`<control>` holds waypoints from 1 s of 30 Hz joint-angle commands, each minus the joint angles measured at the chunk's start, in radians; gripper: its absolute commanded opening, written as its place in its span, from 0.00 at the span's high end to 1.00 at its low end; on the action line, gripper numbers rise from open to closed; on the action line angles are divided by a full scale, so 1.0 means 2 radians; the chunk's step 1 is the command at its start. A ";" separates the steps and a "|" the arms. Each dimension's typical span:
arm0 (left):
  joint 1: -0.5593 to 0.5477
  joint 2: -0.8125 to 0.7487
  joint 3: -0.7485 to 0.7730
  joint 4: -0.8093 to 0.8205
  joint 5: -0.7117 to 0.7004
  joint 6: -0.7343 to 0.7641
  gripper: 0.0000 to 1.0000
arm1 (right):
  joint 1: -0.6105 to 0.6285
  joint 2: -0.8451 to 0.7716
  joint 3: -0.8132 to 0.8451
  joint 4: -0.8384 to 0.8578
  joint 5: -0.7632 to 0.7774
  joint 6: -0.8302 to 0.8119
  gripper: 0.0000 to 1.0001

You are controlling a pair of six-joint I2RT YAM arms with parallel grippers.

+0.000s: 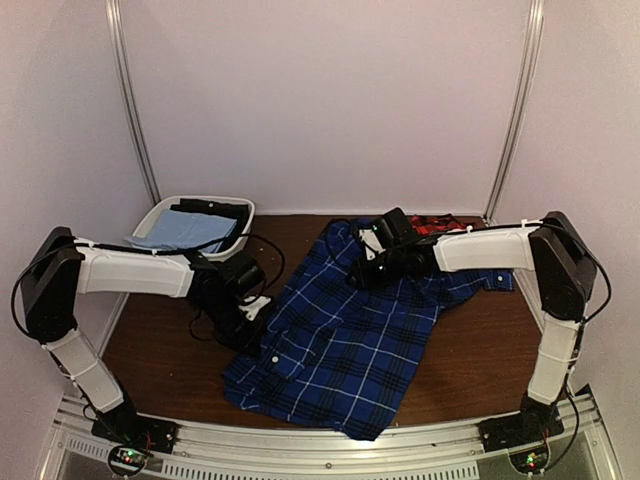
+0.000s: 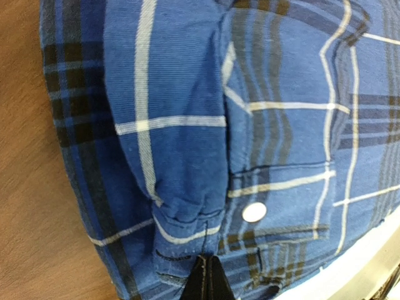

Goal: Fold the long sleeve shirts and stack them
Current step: Adjust the sleeve of the 1/3-folded shirt, then move the 1/3-folded shirt to the center of the board.

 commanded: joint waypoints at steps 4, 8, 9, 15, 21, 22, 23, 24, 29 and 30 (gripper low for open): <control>0.007 0.009 -0.008 0.035 -0.032 -0.032 1.00 | -0.040 0.031 0.044 0.022 -0.018 0.009 0.64; 0.014 -0.003 0.002 0.031 -0.033 -0.034 1.00 | -0.057 0.059 0.083 0.022 -0.012 0.009 0.63; 0.015 -0.004 0.004 0.027 -0.032 -0.032 0.98 | -0.062 0.068 0.095 0.021 -0.011 0.009 0.63; 0.018 -0.015 0.010 0.015 -0.032 -0.026 0.83 | -0.090 0.130 0.164 0.013 -0.020 0.001 0.51; 0.033 -0.034 0.026 0.006 -0.041 -0.023 0.69 | -0.104 0.177 0.218 0.001 -0.023 -0.010 0.46; 0.036 -0.036 0.028 0.006 -0.043 -0.023 0.69 | -0.107 0.183 0.221 0.003 -0.026 -0.010 0.45; 0.038 -0.038 0.030 0.005 -0.042 -0.023 0.68 | -0.110 0.186 0.221 0.007 -0.029 -0.009 0.46; 0.040 -0.038 0.033 0.005 -0.042 -0.022 0.68 | -0.114 0.189 0.221 0.012 -0.034 -0.008 0.46; 0.050 -0.030 0.051 0.016 -0.042 -0.014 0.68 | -0.129 0.200 0.208 0.051 -0.075 0.009 0.48; 0.054 -0.026 0.054 0.020 -0.040 -0.012 0.68 | -0.132 0.204 0.208 0.054 -0.081 0.012 0.49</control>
